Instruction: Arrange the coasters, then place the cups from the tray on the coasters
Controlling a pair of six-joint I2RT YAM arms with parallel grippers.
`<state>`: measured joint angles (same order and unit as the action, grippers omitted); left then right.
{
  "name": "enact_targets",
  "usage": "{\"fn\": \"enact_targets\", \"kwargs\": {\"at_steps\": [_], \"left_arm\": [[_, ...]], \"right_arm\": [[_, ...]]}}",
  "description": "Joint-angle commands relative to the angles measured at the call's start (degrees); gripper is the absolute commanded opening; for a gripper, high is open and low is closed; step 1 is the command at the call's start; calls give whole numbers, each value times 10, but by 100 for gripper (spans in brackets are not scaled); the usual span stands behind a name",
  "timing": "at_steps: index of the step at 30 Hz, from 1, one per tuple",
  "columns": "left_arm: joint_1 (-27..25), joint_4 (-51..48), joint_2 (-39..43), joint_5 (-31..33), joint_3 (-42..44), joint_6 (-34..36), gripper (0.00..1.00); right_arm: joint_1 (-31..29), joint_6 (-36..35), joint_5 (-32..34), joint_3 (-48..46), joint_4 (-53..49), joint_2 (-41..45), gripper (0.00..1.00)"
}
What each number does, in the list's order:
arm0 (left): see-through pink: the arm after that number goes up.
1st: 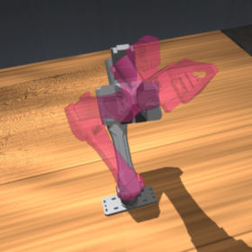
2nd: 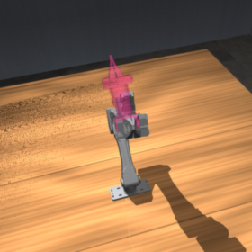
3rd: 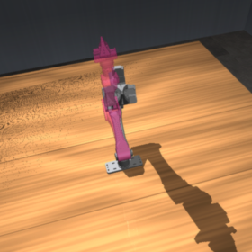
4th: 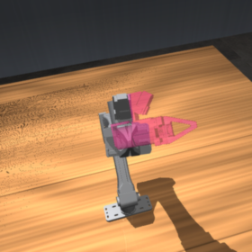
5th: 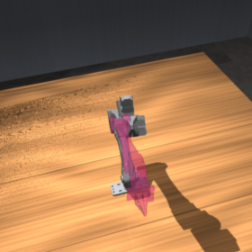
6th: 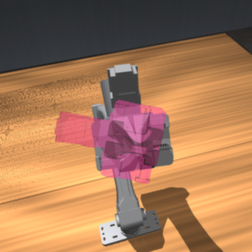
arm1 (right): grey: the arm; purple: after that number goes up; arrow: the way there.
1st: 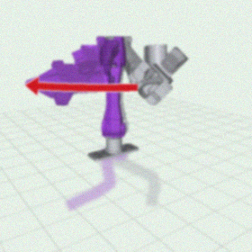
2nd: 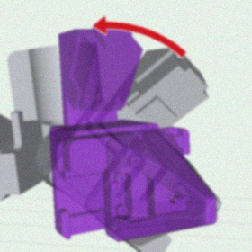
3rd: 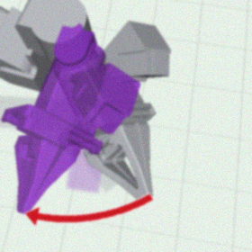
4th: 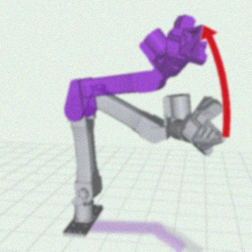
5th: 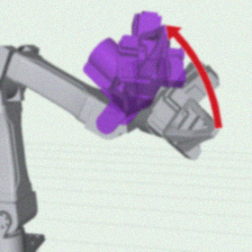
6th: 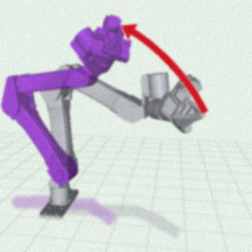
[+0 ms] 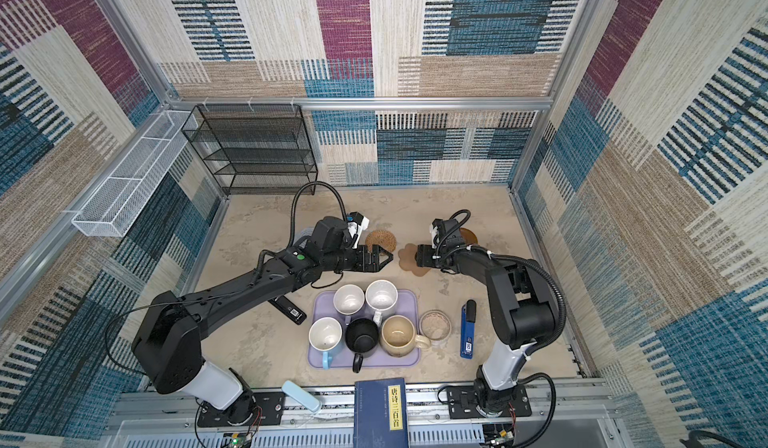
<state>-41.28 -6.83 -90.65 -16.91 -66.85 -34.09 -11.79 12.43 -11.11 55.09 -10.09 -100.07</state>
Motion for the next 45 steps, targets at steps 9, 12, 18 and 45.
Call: {"fn": "enact_targets", "kwargs": {"at_steps": [9, 12, 18, 45], "left_arm": [[1, 5, 15, 18, 11, 11, 98], [1, 14, 20, 21, 16, 12, 98], [2, 6, 18, 28, 13, 17, 98], [4, 13, -21, 28, -14, 10, 98]], "right_arm": [[-1, 28, 7, -44, -16, 7, 57], [-1, 27, -22, -76, -12, 32, 53], [-1, 52, -20, -123, -40, 140, 57], [-94, 35, 202, -2, -78, -21, 58]]}}
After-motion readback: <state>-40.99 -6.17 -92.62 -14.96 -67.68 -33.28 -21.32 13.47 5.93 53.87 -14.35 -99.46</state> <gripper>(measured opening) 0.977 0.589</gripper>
